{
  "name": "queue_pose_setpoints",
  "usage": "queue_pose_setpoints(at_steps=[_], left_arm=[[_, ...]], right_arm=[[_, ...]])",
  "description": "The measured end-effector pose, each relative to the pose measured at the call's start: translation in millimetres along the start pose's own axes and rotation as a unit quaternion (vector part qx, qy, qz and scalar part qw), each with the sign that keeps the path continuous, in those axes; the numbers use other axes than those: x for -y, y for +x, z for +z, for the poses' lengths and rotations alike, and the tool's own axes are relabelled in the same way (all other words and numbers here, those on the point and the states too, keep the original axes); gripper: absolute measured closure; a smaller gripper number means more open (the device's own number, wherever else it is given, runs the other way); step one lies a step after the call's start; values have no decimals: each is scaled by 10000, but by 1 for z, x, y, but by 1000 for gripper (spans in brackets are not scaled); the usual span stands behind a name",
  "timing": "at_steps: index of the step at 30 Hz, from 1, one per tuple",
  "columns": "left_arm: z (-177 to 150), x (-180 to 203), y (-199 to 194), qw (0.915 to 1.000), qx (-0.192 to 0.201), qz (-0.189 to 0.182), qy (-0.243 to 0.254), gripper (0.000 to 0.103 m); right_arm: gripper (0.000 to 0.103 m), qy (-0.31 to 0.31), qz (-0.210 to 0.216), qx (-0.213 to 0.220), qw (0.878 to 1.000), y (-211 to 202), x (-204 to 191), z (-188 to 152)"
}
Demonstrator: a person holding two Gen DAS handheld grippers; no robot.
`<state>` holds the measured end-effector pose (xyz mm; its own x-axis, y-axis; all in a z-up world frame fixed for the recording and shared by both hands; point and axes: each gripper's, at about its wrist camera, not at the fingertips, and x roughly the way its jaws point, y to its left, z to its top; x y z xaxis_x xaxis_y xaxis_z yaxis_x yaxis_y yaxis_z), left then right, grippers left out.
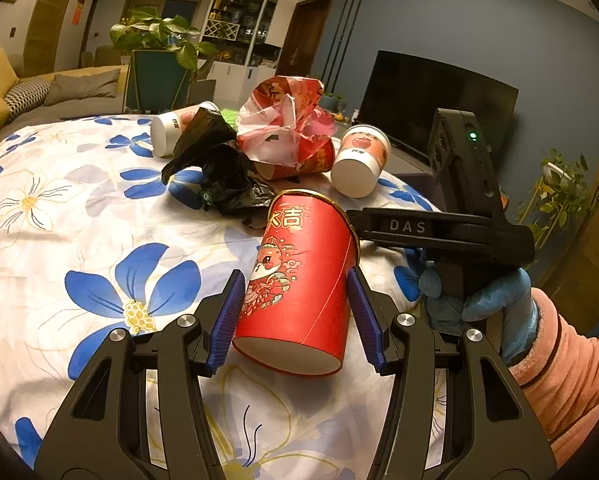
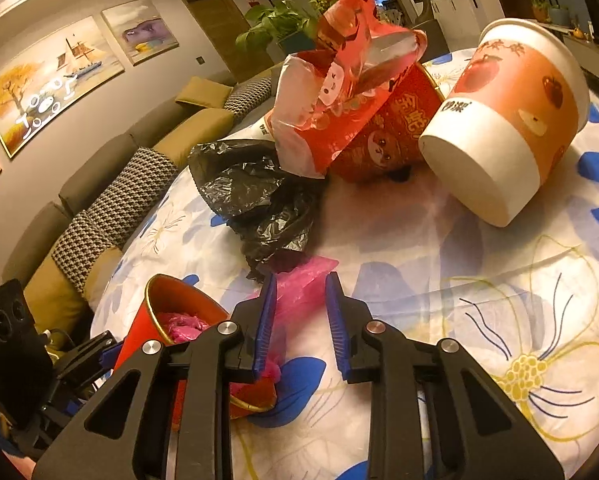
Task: Collect trash
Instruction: 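Grasp the pink bag with the right tool while the left tool holds the red cup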
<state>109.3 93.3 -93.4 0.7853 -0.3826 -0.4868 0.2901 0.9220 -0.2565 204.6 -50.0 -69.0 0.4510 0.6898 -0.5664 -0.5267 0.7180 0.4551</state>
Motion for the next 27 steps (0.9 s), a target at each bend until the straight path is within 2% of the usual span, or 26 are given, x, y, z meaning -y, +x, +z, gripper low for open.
queue_pose_setpoints(at_steps=[2, 3, 8, 14, 19, 27], left_arm=[[0, 0, 0, 10000, 4, -6, -5, 52], [0, 1, 0, 10000, 5, 1, -10, 52], [0, 1, -1, 10000, 8, 30, -27, 52], [0, 4, -3, 9999, 26, 81, -60, 52], [2, 6, -5, 9999, 35, 112, -105, 52], [9, 16, -7, 9998, 89, 124, -111, 52]], right_arm=[[99, -61, 27, -12, 10000, -1, -1, 0], [101, -87, 4, 3, 10000, -2, -2, -1], [102, -100, -163, 290, 9994, -15, -4, -1], [102, -272, -493, 816, 9951, -52, -10, -2], [102, -509, -886, 1349, 9856, -91, -16, -4], [102, -550, -1176, 1942, 9723, -139, -13, 3]])
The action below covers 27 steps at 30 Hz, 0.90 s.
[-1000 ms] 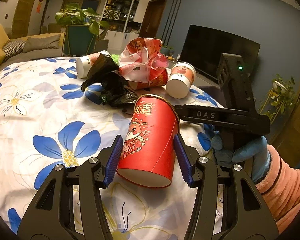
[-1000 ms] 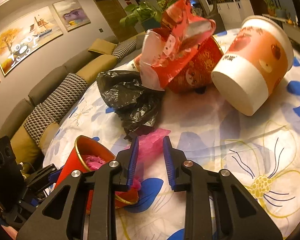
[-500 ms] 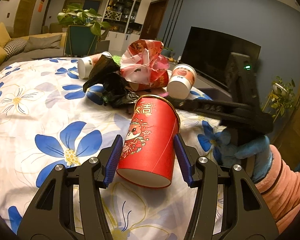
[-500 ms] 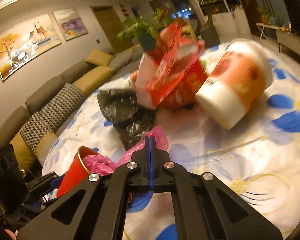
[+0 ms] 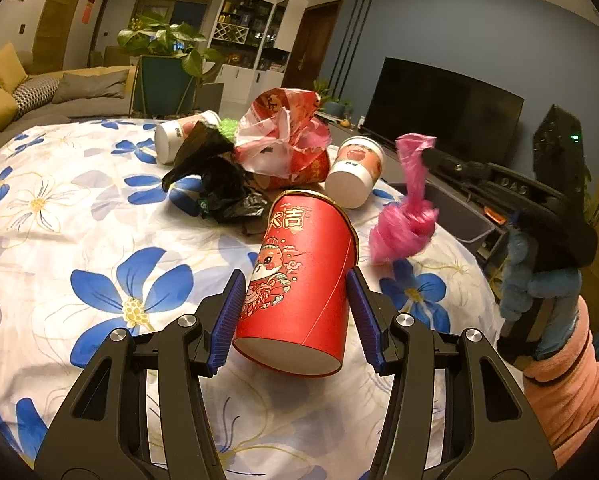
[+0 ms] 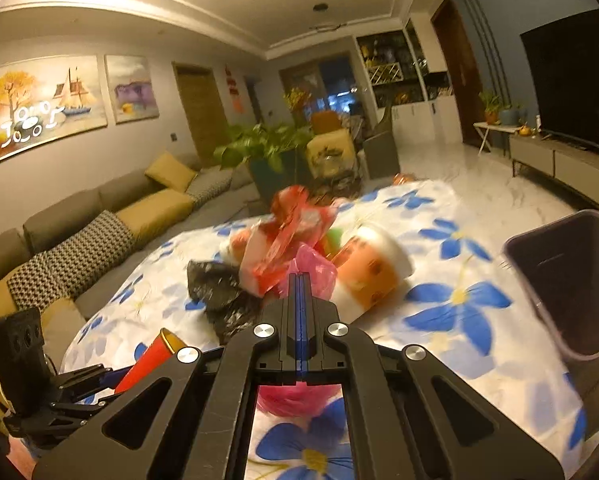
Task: Collect trash
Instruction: 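Grasp the pink bag with the right tool while the left tool holds the red cup, then carry the red cup and pink bag over the grey bin with both tools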
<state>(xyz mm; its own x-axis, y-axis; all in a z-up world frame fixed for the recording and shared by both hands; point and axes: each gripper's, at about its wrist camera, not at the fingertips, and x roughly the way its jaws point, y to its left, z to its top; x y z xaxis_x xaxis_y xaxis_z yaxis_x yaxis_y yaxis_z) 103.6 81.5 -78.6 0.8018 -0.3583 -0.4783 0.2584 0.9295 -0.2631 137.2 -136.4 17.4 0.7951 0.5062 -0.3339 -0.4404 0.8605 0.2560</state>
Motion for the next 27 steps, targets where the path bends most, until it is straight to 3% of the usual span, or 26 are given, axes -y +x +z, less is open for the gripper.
queue_pose_setpoints(at_steps=[17, 27], left_arm=[[43, 57, 22, 9996, 155, -87, 209, 52], [105, 136, 65, 9958, 536, -575, 460, 52]], right_arm=[[102, 49, -616, 635, 9961, -48, 44, 26], [102, 99, -1597, 1220, 9795, -84, 100, 55]])
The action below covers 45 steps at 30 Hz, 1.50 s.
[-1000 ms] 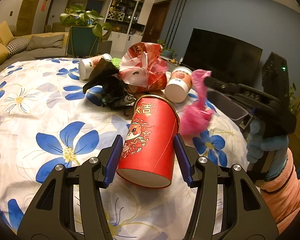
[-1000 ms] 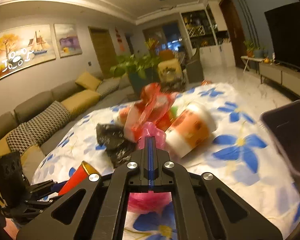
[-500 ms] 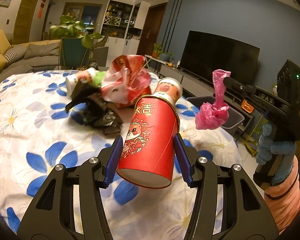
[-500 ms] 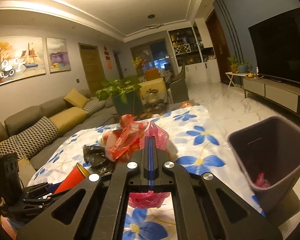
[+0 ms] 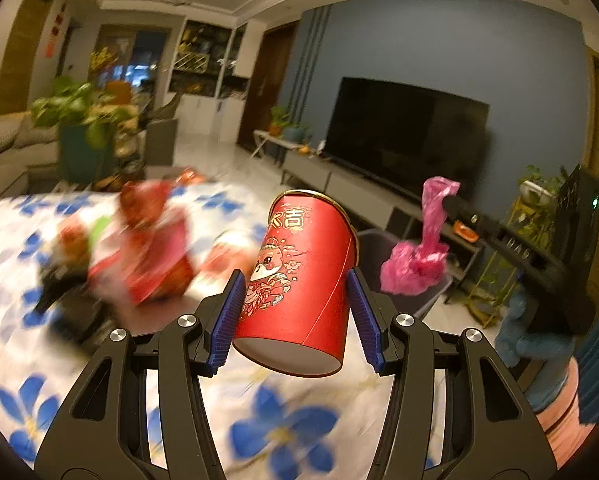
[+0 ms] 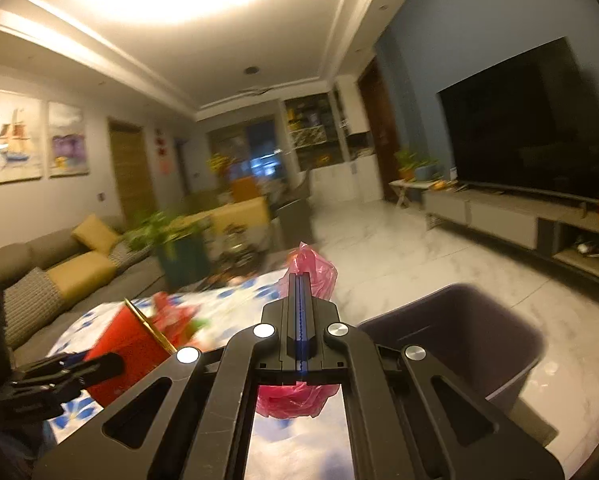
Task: Collect trash
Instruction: 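Carry the red cup and pink bag over the grey bin with both tools, then open both tools to drop the red cup and pink bag into the bin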
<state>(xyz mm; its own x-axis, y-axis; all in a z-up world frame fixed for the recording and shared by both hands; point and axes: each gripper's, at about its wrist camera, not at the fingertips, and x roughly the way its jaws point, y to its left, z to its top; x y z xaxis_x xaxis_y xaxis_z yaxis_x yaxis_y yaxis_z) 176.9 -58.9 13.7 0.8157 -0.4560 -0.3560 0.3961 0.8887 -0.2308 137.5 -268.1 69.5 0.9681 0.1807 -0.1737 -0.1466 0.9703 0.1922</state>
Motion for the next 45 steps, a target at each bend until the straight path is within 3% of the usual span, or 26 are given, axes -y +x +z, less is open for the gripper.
queue_pose_setpoints(at_steps=[3, 11, 21, 34, 36, 38, 42, 44, 45], left_arm=[[15, 22, 21, 9998, 84, -177, 102, 52], [31, 72, 89, 9979, 37, -598, 237, 52], [35, 98, 149, 9976, -17, -636, 274, 52], [24, 111, 188, 9975, -206, -647, 189, 51], [22, 113, 193, 9978, -225, -606, 160, 49], [19, 116, 199, 9972, -322, -659, 132, 49], [12, 115, 207, 9965, -486, -678, 106, 39], [10, 111, 208, 9960, -548, -709, -34, 31], [10, 109, 209, 9959, -572, -697, -108, 29]], right_arm=[[102, -54, -414, 156, 9990, 1, 20, 8], [102, -11, -993, 149, 9949, 13, 60, 10], [102, -43, -1192, 169, 9927, 25, 72, 5], [102, 125, -1180, 90, 9929, 36, 85, 9], [93, 186, -1166, 107, 9929, 35, 86, 11], [70, 261, -1184, 145, 9925, 31, 89, 10], [66, 437, -1277, 191, 9907, 23, 96, 10], [52, 482, -1296, 214, 9902, 16, 96, 8], [50, 473, -1298, 236, 9901, 14, 95, 8]])
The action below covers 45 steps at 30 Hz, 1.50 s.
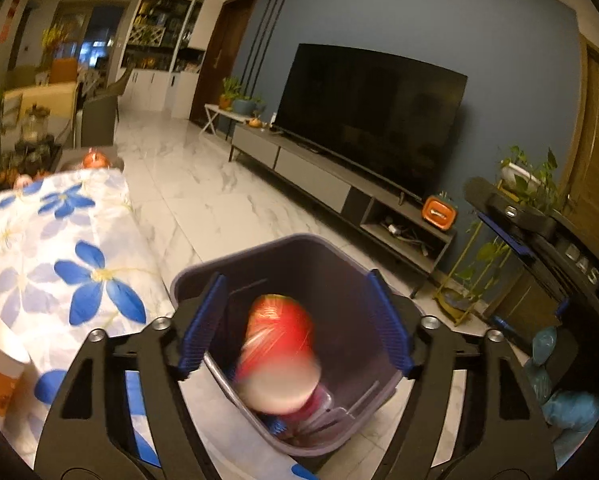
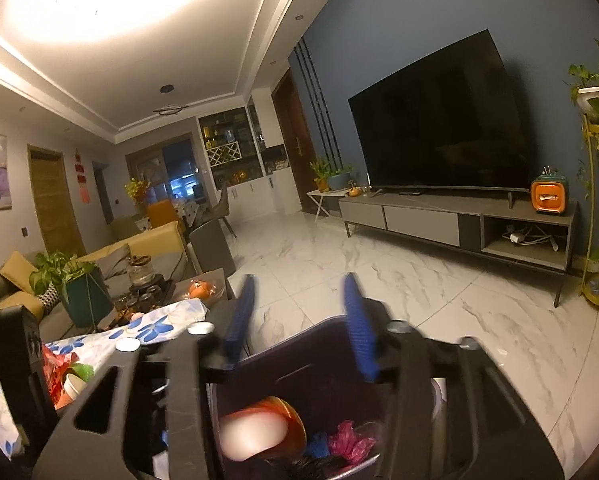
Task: Collect trash
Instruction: 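Open both tools to drop the red cup and pink bag into the bin, then grasp the white-orange paper cup with the right tool while the left tool grasps the black bag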
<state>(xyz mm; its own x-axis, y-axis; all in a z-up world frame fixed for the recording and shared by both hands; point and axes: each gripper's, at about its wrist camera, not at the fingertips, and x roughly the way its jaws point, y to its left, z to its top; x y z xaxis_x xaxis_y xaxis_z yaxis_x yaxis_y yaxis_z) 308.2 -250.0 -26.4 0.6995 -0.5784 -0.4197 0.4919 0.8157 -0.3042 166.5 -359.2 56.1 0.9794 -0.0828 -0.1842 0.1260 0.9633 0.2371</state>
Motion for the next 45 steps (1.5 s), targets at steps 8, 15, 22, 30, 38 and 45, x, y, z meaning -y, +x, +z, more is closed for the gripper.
queue_pose_setpoints(at_steps=[8, 15, 22, 30, 38, 45], left_arm=[[-5, -22, -27, 9986, 132, 385, -327, 14], [-19, -29, -73, 9926, 424, 1119, -210, 9], [-28, -45, -109, 9883, 512, 1381, -384, 9], [-42, -58, -150, 9783, 722, 1908, -362, 9], [-64, -100, -199, 9613, 890, 2504, -731, 9], [-83, -134, -237, 9419, 1004, 3080, -891, 9]], right_arm=[[31, -138, 32, 97, 9999, -21, -6, -6], [20, -234, 106, 143, 9996, -38, -18, -12], [17, -438, 120, 187, 9988, -52, -34, -19], [17, -583, 234, 169, 9979, -61, -54, -26], [16, -610, 533, -129, 9966, -58, -87, -48], [16, -694, 915, -546, 9919, -44, -137, -77]])
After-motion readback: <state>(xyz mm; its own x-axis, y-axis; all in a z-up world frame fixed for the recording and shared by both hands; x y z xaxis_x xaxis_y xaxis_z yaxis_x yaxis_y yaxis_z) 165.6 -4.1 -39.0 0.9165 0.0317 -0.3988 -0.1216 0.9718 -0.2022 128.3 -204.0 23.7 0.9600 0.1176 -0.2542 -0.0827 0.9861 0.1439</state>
